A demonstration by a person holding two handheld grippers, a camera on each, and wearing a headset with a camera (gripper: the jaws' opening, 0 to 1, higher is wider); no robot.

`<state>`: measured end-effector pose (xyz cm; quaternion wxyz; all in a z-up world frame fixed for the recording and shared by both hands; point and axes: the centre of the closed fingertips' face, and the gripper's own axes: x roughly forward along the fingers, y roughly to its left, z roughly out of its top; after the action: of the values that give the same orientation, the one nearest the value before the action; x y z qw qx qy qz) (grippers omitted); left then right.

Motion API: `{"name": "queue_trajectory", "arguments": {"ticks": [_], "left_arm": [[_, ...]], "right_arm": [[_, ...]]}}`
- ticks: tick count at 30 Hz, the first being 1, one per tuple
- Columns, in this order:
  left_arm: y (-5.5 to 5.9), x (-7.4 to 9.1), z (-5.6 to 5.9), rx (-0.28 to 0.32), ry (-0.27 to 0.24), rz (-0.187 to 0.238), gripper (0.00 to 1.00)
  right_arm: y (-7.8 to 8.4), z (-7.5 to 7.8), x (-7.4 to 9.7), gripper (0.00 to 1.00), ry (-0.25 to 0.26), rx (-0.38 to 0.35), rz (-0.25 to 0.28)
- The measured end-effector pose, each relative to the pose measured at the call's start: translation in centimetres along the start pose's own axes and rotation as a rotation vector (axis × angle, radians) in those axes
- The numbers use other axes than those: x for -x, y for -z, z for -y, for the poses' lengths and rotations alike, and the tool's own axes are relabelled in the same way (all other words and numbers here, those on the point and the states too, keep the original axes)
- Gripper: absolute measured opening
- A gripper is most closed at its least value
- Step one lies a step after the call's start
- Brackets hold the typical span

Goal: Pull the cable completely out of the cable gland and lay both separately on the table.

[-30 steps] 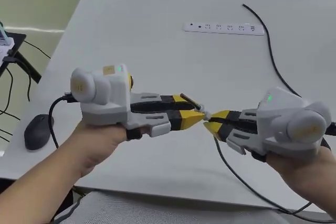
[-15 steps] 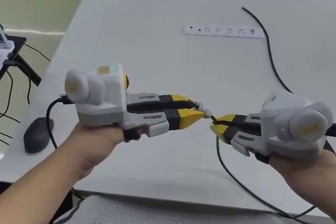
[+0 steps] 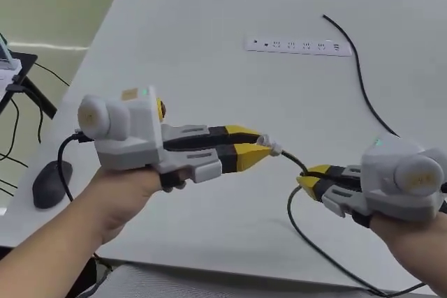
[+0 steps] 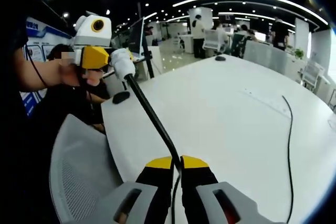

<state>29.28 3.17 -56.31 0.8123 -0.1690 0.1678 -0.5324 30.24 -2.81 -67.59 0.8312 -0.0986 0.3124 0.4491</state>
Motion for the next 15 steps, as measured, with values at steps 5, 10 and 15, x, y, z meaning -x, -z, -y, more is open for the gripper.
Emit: {"name": "queue_trajectory", "arguments": {"ticks": [5, 10, 15], "left_arm": [[0.15, 0.16, -0.03, 0.006, 0.000, -0.003, 0.15], [0.55, 0.24, -0.02, 0.012, -0.004, -0.006, 0.15], [0.90, 0.21, -0.09, 0.022, -0.007, -0.005, 0.15]], "right_arm": [[0.04, 0.53, 0.28, 0.00, 0.005, -0.032, 0.015], [-0.14, 0.29, 0.38, 0.00, 0.007, -0.030, 0.018], [-0.45, 0.00, 0.20, 0.00, 0.001, -0.026, 0.017]]}}
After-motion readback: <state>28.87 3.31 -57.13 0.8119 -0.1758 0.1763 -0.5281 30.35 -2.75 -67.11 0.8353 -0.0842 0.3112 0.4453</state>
